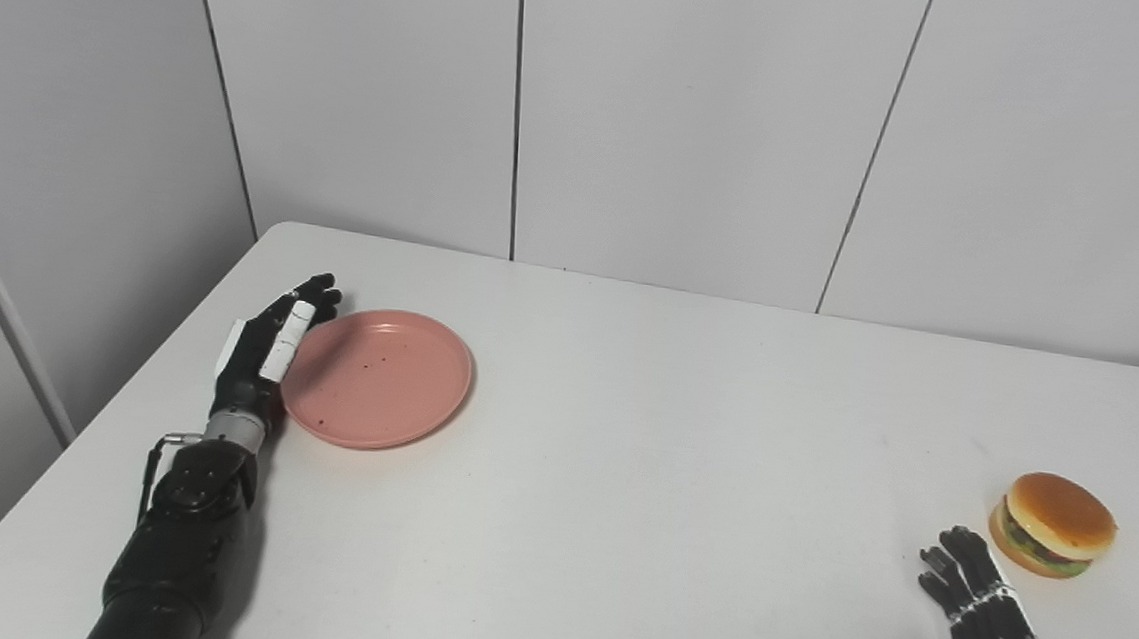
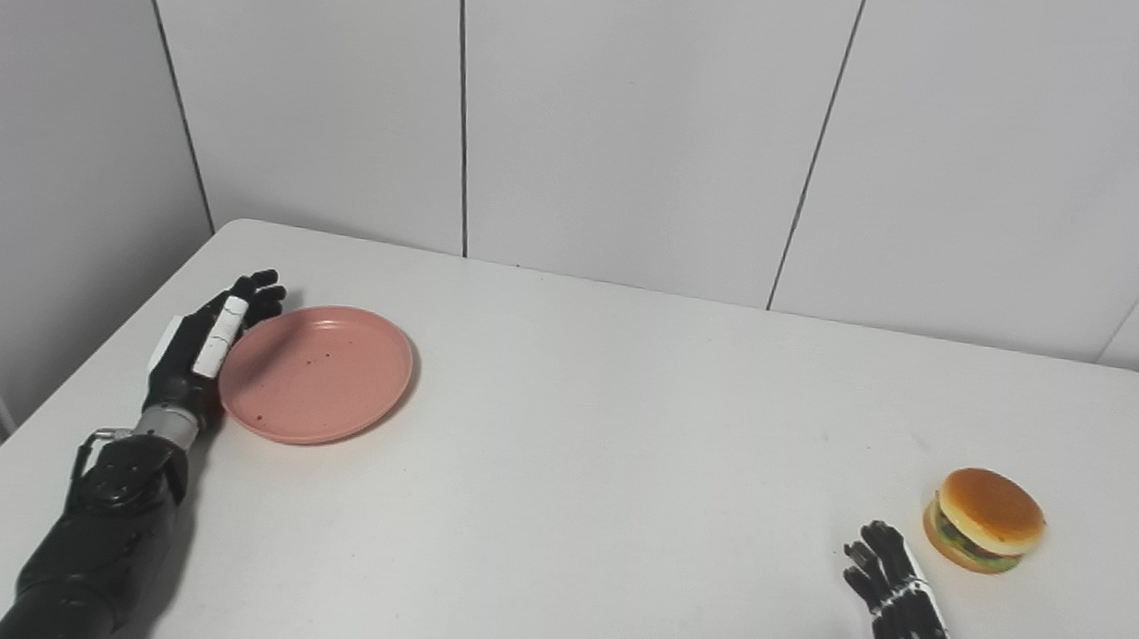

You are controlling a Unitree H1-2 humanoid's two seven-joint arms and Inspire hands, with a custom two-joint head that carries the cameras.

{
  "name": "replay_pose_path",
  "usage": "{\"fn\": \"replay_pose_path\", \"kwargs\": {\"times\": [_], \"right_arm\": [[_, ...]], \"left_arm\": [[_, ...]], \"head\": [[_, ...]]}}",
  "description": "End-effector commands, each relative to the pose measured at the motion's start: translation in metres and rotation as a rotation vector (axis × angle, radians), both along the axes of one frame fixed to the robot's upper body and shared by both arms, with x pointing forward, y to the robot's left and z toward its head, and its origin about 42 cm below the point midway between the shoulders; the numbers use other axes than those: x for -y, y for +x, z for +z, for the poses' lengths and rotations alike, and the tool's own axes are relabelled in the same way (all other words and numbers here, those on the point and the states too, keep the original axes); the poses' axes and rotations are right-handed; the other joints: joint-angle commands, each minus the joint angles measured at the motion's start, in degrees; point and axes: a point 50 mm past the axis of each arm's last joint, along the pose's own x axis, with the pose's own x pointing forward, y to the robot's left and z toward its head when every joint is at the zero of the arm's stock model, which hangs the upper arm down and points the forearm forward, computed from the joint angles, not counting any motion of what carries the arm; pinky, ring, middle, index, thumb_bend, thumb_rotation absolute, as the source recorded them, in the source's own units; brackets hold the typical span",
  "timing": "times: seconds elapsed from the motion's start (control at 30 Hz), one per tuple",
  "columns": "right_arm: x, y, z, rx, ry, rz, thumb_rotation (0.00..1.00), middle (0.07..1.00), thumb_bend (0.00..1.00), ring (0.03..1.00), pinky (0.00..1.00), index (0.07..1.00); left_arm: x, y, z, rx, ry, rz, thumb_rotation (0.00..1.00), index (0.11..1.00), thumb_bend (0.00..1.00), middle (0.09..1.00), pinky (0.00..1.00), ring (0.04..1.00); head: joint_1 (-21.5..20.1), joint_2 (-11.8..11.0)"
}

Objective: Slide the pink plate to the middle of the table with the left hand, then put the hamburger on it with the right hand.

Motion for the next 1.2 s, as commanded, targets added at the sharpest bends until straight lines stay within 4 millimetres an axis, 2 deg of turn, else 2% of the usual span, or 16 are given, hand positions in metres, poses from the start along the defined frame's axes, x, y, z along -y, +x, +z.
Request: {"fn": "replay_pose_path", "kwargs": {"times": [0.0,0.17,0.47,0.7,0.9,1.07,1.17], "right_arm": [[-0.01,-0.009,-0.019,-0.12,-0.003,0.029,0.98,0.928,0.96,0.912,0.91,0.905],[-0.011,-0.009,-0.019,-0.123,-0.005,0.031,0.97,0.926,0.96,0.911,0.91,0.903],[-0.012,-0.01,-0.019,-0.123,-0.006,0.036,0.97,0.923,0.94,0.909,0.91,0.901],[-0.015,-0.011,-0.02,-0.12,-0.002,0.035,0.97,0.915,0.94,0.905,0.9,0.899],[-0.016,-0.013,-0.02,-0.119,0.001,0.037,0.97,0.911,0.94,0.902,0.9,0.895],[-0.018,-0.014,-0.02,-0.12,0.004,0.043,0.97,0.92,0.95,0.907,0.9,0.9],[-0.019,-0.015,-0.019,-0.119,0.003,0.045,0.97,0.924,0.95,0.911,0.91,0.903]], "left_arm": [[0.009,0.008,0.009,0.025,-0.007,-0.051,0.86,0.779,0.99,0.831,0.77,0.869],[0.018,0.01,0.009,0.016,0.013,-0.075,0.87,0.78,1.0,0.831,0.76,0.855],[0.043,0.013,0.007,0.01,0.044,-0.108,0.9,0.785,0.95,0.821,0.7,0.863],[0.063,0.015,0.006,0.01,0.04,-0.146,0.93,0.793,0.92,0.833,0.8,0.879],[0.084,0.015,0.009,0.003,0.021,-0.168,0.95,0.803,0.9,0.841,0.81,0.881],[0.103,0.011,0.006,-0.01,0.012,-0.169,0.96,0.799,0.89,0.828,0.73,0.862],[0.112,0.008,0.003,-0.025,0.004,-0.182,0.96,0.789,0.9,0.831,0.78,0.875]], "head": [[0.02,0.07],[-0.24,0.19],[-0.51,0.37],[-0.85,0.49],[-1.06,0.56],[-1.37,0.74],[-1.51,0.85]]}}
